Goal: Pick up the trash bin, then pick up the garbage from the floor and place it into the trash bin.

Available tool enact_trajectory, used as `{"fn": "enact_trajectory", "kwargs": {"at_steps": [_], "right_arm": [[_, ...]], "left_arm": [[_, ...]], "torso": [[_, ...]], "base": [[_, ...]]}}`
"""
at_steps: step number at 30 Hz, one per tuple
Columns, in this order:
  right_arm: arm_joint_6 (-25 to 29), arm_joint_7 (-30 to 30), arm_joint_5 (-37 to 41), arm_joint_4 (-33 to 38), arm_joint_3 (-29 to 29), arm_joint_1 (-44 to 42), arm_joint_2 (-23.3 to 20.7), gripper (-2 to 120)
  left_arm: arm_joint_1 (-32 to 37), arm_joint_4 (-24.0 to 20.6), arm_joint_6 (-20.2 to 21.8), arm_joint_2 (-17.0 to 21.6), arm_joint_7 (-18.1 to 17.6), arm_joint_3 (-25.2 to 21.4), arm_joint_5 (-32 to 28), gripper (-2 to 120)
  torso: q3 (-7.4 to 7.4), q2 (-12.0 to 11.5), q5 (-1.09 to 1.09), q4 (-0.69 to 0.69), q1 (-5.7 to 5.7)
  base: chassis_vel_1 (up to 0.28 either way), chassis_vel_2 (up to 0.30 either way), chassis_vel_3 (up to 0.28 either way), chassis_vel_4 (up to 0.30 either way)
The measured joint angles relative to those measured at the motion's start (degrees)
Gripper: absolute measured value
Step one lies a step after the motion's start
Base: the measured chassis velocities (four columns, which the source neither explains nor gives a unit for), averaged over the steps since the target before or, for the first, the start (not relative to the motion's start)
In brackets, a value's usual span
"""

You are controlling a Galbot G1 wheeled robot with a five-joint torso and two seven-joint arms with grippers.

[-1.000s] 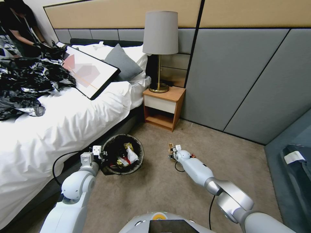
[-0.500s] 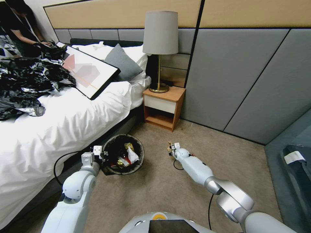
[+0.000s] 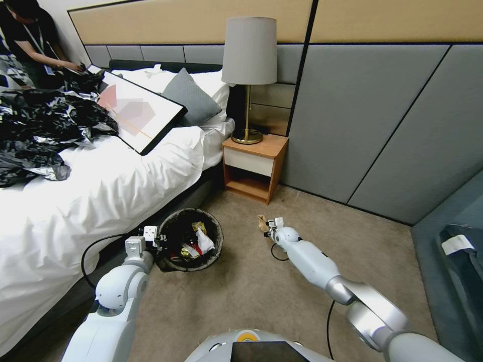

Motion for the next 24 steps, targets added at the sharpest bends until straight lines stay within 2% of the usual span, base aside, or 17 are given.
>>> {"fn": "enact_trajectory", "kwargs": {"at_steps": [1, 2, 3, 5, 6, 7, 8, 9, 12, 16, 18, 20, 22, 24], "right_arm": [[-0.5, 1.8, 3.1, 7.0, 1.2, 0.0, -4.2, 0], [-1.0, 2.9, 5.0, 11.2, 2.2, 0.0, -6.3, 0], [-1.0, 2.9, 5.0, 11.2, 2.2, 0.0, -6.3, 0], [-2.4, 6.8, 12.2, 23.1, 6.0, 0.0, -10.6, 0], [-2.4, 6.8, 12.2, 23.1, 6.0, 0.0, -10.6, 0], [-2.9, 9.3, 16.9, 29.7, 8.1, 0.0, -12.5, 0], [-3.4, 13.5, 24.8, 39.0, 9.9, 1.5, -14.8, 0], [-3.4, 13.5, 24.8, 39.0, 9.9, 1.5, -14.8, 0], [-3.5, 18.4, 33.9, 47.6, 9.9, 5.3, -15.4, 0], [-3.5, 20.6, 39.1, 51.0, 8.7, 8.6, -15.0, 0], [-3.5, 22.9, 45.1, 53.2, 5.9, 14.0, -13.5, 0], [-3.6, 23.4, 47.1, 53.3, 4.3, 16.3, -12.6, 0], [-3.9, 23.7, 49.3, 52.2, -0.5, 21.1, -10.3, 0], [-4.0, 23.7, 49.5, 51.3, -2.6, 22.5, -9.3, 0]], "left_arm": [[-0.1, 0.1, 0.0, 0.2, 0.0, 0.1, 0.0, 0], [-0.2, 0.2, 0.0, 0.2, 0.1, 0.1, -0.1, 0], [-0.2, 0.2, 0.0, 0.2, 0.1, 0.1, -0.1, 0], [-0.2, 0.6, 0.0, -0.1, 0.1, 0.2, 0.0, 0], [-0.2, 0.6, 0.0, -0.1, 0.1, 0.2, 0.0, 0], [-0.2, 0.9, 0.0, -0.4, 0.1, 0.4, 0.2, 0], [-0.2, 1.2, 0.0, -0.9, 0.2, 0.9, 0.6, 0], [-0.2, 1.2, 0.0, -0.9, 0.2, 0.9, 0.6, 0], [-0.3, 1.4, 0.0, -1.6, 0.2, 1.5, 1.1, 0], [-0.2, 1.5, 0.0, -2.0, 0.2, 1.6, 1.3, 0], [-0.1, 1.5, 0.0, -2.2, 0.2, 1.7, 1.4, 0], [-0.1, 1.5, 0.0, -2.2, 0.2, 1.7, 1.4, 0], [-0.3, 1.5, 0.0, -2.2, 0.2, 1.8, 1.4, 0], [-0.3, 1.5, 0.0, -2.2, 0.2, 1.7, 1.4, 0]], "torso": [[0.0, 0.0, -0.01, 0.0, 0.0], [0.0, 0.0, 0.01, -0.01, 0.0], [0.0, 0.0, 0.01, -0.01, 0.0], [0.0, 0.0, -0.01, 0.0, -0.01], [0.0, 0.0, -0.01, 0.0, -0.01], [-0.01, 0.0, -0.01, 0.03, -0.01], [0.0, 0.0, 0.0, 0.0, -0.01], [0.0, 0.0, 0.0, 0.0, -0.01], [-0.01, 0.0, -0.01, 0.01, -0.01], [0.0, 0.0, -0.01, 0.0, -0.01], [0.0, 0.0, -0.02, 0.01, 0.0], [-0.01, 0.0, -0.02, 0.02, -0.01], [0.0, 0.0, -0.03, 0.02, -0.01], [-0.01, 0.0, -0.03, 0.02, 0.0]], "base": [[0.0, 0.0, 0.0, 0.0], [0.0, 0.0, 0.0, 0.0], [0.0, 0.0, 0.0, 0.0], [0.0, 0.0, 0.0, 0.0], [0.0, 0.0, 0.0, 0.0], [0.0, 0.0, 0.0, 0.0], [0.0, 0.0, 0.0, 0.0], [0.0, 0.0, 0.0, 0.0], [0.0, 0.0, 0.0, 0.0], [0.0, 0.0, 0.0, 0.0], [0.0, 0.0, 0.0, 0.0], [0.0, 0.0, 0.0, 0.0], [0.0, 0.0, 0.0, 0.0], [0.0, 0.0, 0.0, 0.0]]}}
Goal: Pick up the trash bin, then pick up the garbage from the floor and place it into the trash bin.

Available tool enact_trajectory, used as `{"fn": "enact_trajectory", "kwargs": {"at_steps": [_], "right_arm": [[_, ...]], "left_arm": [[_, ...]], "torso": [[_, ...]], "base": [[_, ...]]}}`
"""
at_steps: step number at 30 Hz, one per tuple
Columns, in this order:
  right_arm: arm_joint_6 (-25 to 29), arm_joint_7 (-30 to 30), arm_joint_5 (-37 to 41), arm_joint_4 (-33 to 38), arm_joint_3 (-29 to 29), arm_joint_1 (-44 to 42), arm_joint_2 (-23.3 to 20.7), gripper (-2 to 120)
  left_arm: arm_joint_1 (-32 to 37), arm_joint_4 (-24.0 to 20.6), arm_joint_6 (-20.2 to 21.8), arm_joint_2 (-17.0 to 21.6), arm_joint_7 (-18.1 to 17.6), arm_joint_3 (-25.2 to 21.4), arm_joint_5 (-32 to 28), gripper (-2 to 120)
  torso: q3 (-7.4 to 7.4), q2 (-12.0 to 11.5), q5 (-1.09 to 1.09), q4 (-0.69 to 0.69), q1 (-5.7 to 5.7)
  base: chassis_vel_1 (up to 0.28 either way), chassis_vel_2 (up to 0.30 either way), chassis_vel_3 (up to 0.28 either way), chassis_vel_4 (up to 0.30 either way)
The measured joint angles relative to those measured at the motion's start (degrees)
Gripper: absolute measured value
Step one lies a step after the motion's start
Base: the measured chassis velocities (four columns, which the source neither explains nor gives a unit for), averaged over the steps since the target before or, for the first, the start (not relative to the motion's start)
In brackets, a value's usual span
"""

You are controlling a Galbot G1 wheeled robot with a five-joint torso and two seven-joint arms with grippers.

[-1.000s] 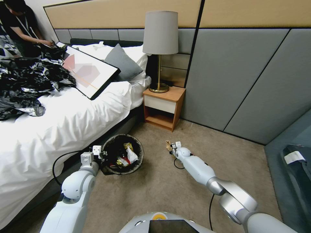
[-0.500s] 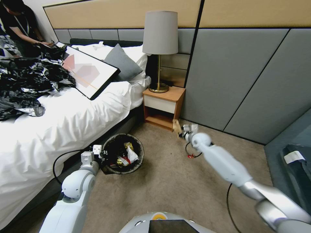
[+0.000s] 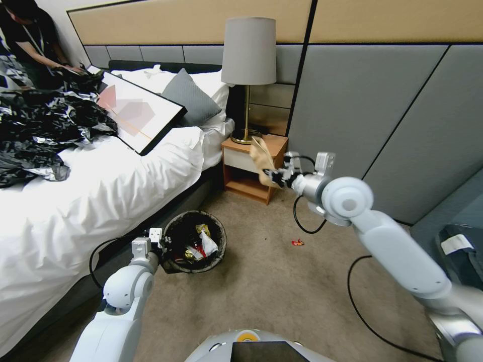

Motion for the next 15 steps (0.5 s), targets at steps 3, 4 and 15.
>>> {"fn": "enact_trajectory", "kwargs": {"at_steps": [3, 4, 15], "right_arm": [[-0.1, -0.1, -0.2, -3.6, -6.4, 3.1, 3.3, 0], [-0.1, -0.1, -0.2, -3.6, -6.4, 3.1, 3.3, 0], [-0.1, 0.4, -6.1, -12.6, -17.2, 2.3, 13.5, 0]], "left_arm": [[-0.2, 0.2, 0.0, -0.2, 0.0, -0.1, 0.0, 0], [-0.2, 0.2, 0.0, -0.2, 0.0, -0.1, 0.0, 0], [-1.0, 0.7, 0.0, -0.2, 0.1, -0.1, 0.0, 0]], "torso": [[0.01, 0.0, 0.0, -0.01, 0.0], [0.01, 0.0, 0.0, -0.01, 0.0], [0.01, 0.0, 0.0, 0.0, 0.0]], "base": [[0.0, 0.0, 0.0, 0.0], [0.0, 0.0, 0.0, 0.0], [0.0, 0.0, 0.0, 0.0]]}}
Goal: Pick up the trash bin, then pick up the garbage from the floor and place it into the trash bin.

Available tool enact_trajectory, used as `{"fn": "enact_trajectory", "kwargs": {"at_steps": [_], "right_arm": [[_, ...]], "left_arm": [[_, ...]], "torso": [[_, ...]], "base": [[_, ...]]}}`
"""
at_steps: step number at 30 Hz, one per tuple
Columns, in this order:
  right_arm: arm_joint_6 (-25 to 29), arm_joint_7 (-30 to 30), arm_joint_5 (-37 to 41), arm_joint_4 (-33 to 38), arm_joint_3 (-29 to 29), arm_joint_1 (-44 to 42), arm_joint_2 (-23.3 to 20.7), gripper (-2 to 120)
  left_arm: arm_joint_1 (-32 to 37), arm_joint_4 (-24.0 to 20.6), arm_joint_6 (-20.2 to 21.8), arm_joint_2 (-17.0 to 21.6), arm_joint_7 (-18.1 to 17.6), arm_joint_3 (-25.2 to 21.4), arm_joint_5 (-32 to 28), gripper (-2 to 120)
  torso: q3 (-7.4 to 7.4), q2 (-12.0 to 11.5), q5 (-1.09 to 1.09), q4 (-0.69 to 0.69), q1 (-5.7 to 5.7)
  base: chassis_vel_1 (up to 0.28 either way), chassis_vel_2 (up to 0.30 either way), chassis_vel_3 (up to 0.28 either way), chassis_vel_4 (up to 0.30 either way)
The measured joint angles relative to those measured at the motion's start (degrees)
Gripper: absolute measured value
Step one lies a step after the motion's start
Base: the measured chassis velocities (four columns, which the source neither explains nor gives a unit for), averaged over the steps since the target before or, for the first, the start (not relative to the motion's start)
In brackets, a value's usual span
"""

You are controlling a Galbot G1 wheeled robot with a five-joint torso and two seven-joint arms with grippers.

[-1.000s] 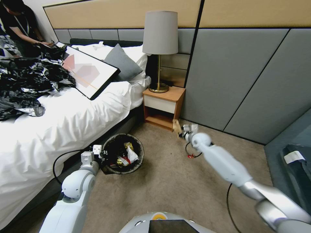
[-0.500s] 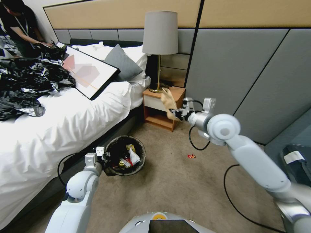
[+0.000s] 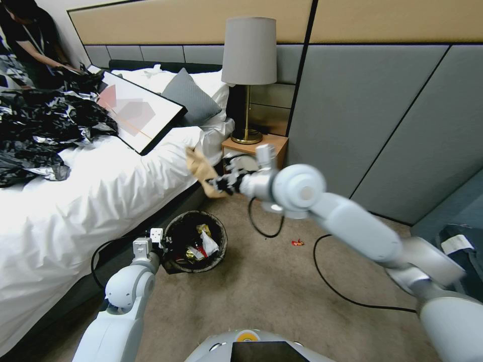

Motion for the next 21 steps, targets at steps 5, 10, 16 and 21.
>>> {"fn": "enact_trajectory", "kwargs": {"at_steps": [5, 10, 16, 21], "right_arm": [[0.3, -0.4, -5.7, -5.7, -5.6, -3.1, 3.7, 0], [0.4, -0.6, -7.7, -8.3, -7.3, -4.5, 5.2, 0], [0.9, -0.3, -8.9, -12.0, -9.6, -5.6, 8.3, 0], [0.9, 0.0, -9.4, -13.8, -10.4, -5.9, 9.6, 0]], "left_arm": [[-0.3, -0.3, 0.0, 0.4, 0.0, -0.4, -0.2, 0], [-0.3, -0.3, 0.0, 0.4, 0.1, -0.5, -0.3, 0], [-0.3, 0.0, 0.0, 0.3, 0.1, -0.5, -0.3, 0], [-0.3, 0.0, 0.1, 0.2, 0.1, -0.6, -0.3, 0]], "torso": [[0.0, 0.0, 0.01, -0.01, 0.0], [0.0, 0.0, 0.01, -0.03, 0.0], [0.0, 0.0, 0.0, -0.01, 0.0], [0.0, 0.0, 0.01, -0.01, 0.0]], "base": [[0.0, 0.0, 0.0, 0.0], [0.0, 0.0, 0.0, 0.0], [0.0, 0.0, 0.0, 0.0], [0.0, 0.0, 0.0, 0.0]]}}
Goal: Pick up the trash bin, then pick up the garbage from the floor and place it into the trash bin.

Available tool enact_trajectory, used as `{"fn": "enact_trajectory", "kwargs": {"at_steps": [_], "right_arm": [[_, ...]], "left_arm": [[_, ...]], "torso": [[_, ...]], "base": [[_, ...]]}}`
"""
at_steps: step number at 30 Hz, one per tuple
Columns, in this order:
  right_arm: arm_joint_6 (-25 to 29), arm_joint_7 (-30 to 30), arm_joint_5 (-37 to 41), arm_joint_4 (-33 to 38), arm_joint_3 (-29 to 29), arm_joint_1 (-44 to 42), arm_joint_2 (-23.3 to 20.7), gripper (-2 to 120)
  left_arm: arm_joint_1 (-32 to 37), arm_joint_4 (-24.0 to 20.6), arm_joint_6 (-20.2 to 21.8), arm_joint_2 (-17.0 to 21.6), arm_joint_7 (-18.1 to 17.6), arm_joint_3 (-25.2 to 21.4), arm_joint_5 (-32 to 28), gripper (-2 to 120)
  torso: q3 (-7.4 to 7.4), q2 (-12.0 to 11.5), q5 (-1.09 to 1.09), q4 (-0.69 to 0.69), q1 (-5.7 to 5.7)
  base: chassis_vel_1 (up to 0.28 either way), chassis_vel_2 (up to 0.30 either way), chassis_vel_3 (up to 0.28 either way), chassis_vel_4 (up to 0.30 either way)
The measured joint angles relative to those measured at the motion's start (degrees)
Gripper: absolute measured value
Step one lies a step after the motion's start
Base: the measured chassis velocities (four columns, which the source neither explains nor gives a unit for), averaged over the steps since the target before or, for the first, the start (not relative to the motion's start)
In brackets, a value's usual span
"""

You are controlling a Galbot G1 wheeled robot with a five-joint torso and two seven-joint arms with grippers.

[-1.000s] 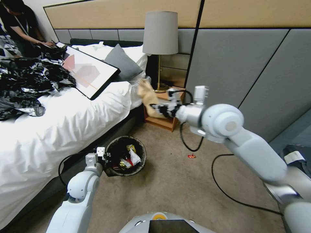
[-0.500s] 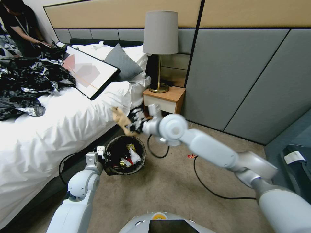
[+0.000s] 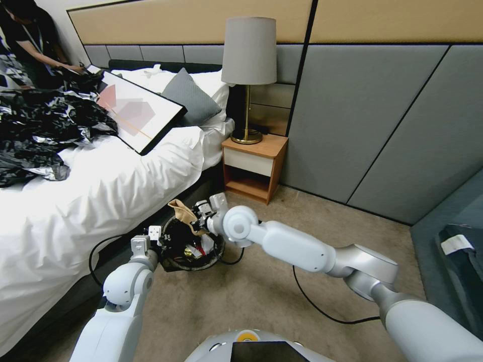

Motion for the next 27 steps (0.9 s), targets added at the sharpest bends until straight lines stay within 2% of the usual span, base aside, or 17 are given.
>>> {"fn": "enact_trajectory", "kwargs": {"at_steps": [4, 7, 8, 11, 13, 14, 16, 17, 19, 20, 22, 24, 26, 27], "right_arm": [[0.0, 0.1, -0.1, -1.6, -0.3, 0.0, 0.9, 0], [-0.2, 0.6, 0.2, -2.6, -0.3, -0.2, 1.3, 12], [-0.2, 0.6, 0.2, -2.6, -0.3, -0.2, 1.3, 12], [-0.5, 0.7, 0.4, -2.3, 0.2, -0.2, 1.1, 28], [-0.6, 0.7, 0.5, -2.1, 0.3, -0.2, 1.0, 30], [-0.7, 0.7, 0.6, -1.9, 0.4, -0.2, 0.8, 37], [-0.7, 0.8, 0.6, -1.7, 0.4, -0.2, 0.7, 39], [-0.8, 0.8, 0.6, -1.6, 0.4, -0.2, 0.6, 43], [-0.8, 1.0, 0.7, -0.5, 0.5, 0.0, -0.1, 54], [-0.8, 1.0, 0.7, -0.5, 0.5, 0.0, -0.1, 54], [-1.0, 1.4, 1.5, 1.2, 0.8, 0.4, -1.1, 68], [-1.0, 1.6, 1.7, 1.6, 0.9, 0.5, -1.4, 69], [-1.0, 2.4, 2.5, 3.0, 1.2, 0.8, -2.4, 81], [-1.0, 2.4, 2.5, 3.0, 1.2, 0.8, -2.4, 81]], "left_arm": [[0.2, 0.0, 0.0, 0.0, 0.0, -0.2, 0.0, 0], [0.2, 0.0, -0.1, 0.0, 0.3, -0.3, -0.1, 0], [0.2, 0.0, -0.1, 0.0, 0.3, -0.3, -0.1, 0], [0.2, 0.1, -0.1, -0.1, 0.3, -0.4, -0.1, 0], [0.3, 0.2, -0.1, -0.1, 0.3, -0.4, -0.1, 0], [0.3, 0.2, -0.1, -0.2, 0.3, -0.4, -0.1, 0], [0.3, 0.2, -0.1, -0.3, 0.3, -0.5, -0.1, 0], [0.4, 0.2, -0.1, -0.3, 0.3, -0.5, -0.1, 0], [0.4, 0.3, -0.1, -0.5, 0.3, -0.6, -0.1, 0], [0.4, 0.3, -0.1, -0.5, 0.3, -0.6, -0.1, 0], [0.3, 0.6, -0.1, -0.5, 0.4, -0.7, 0.0, 0], [0.2, 0.7, -0.1, -0.5, 0.4, -0.7, 0.0, 0], [0.0, 0.8, -0.1, -0.5, 0.3, -0.5, 0.0, 0], [0.0, 0.8, -0.1, -0.5, 0.3, -0.5, 0.0, 0]], "torso": [[0.0, 0.0, 0.0, 0.0, 0.0], [0.0, 0.0, 0.01, -0.01, 0.0], [0.0, 0.0, 0.01, -0.01, 0.0], [0.0, 0.0, 0.02, -0.01, 0.0], [0.0, 0.0, 0.01, 0.0, 0.0], [0.0, 0.0, 0.02, 0.0, 0.0], [0.0, 0.0, 0.01, 0.0, 0.0], [0.0, 0.0, 0.01, 0.0, 0.0], [0.0, 0.0, 0.02, 0.0, 0.0], [0.0, 0.0, 0.02, 0.0, 0.0], [0.0, 0.0, 0.01, 0.0, 0.0], [0.0, 0.0, 0.02, 0.0, 0.0], [0.0, 0.0, 0.02, 0.0, 0.0], [0.0, 0.0, 0.02, 0.0, 0.0]], "base": [[0.0, 0.0, 0.0, 0.0], [0.0, 0.0, 0.0, 0.0], [0.0, 0.0, 0.0, 0.0], [0.0, 0.0, 0.0, 0.0], [0.0, 0.0, 0.0, 0.0], [0.0, 0.0, 0.0, 0.0], [0.0, 0.0, 0.0, 0.0], [0.0, 0.0, 0.0, 0.0], [0.0, 0.0, 0.0, 0.0], [0.0, 0.0, 0.0, 0.0], [0.0, 0.0, 0.0, 0.0], [0.0, 0.0, 0.0, 0.0], [0.0, 0.0, 0.0, 0.0], [0.0, 0.0, 0.0, 0.0]]}}
